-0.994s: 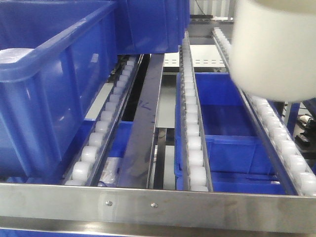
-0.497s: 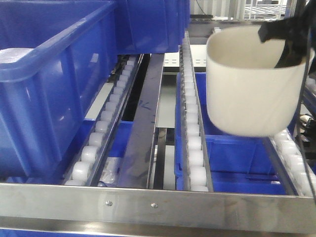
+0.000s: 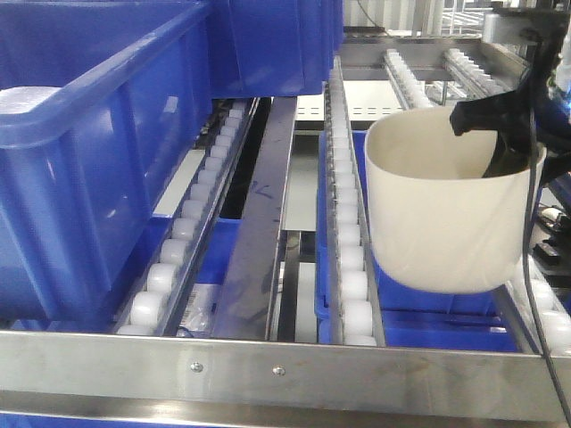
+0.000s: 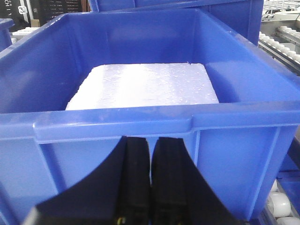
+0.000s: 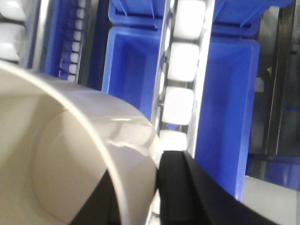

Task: Move white bin to right shelf second layer
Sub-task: 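Swing the held bin with the right gripper onto the second-layer rollers, then open the right gripper and lift it out of the bin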

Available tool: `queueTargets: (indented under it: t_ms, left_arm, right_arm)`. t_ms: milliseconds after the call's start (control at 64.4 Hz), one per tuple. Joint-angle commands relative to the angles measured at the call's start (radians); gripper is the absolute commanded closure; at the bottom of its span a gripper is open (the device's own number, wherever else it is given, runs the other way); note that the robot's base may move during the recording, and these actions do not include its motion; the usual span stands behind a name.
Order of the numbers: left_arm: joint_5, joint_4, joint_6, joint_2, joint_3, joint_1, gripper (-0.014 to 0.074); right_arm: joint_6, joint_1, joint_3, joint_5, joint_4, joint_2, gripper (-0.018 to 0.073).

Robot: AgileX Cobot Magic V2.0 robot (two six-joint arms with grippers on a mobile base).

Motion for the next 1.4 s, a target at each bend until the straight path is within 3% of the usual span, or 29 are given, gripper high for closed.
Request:
queueTargets:
  t_ms: [0,730,808,1025,1382]
  left_arm:
    - [-0.085,-0.005,-0.004,-0.014,0.037,-0.004,0.0512]
    - [-0.085,-0.005,-0.004,-0.014,0.037,-0.004,0.0512]
    - [-0.085,-0.005,-0.004,-0.014,0.037,-0.004,0.0512]
    - [-0.085,-0.005,-0.004,-0.014,0.037,-0.004,0.0512]
    - [-0.085,-0.005,-0.004,-0.014,0.037,-0.004,0.0512]
  right_arm:
    - [-0.004,0.000,-0.036,-0.071,0.000,-0.036,0.0502]
    - [-0.004,0.000,-0.036,-0.063,0.000,0.006,0.0496]
    - [-0.004,0.000,-0.036,-0.063,0.000,0.004,0.0445]
    - [-0.004,0.000,-0.036,-0.065,0.004,-0.032,0.0100]
    - [-0.004,0.000,-0.036,-0.061,0.019,-0.114,0.0079]
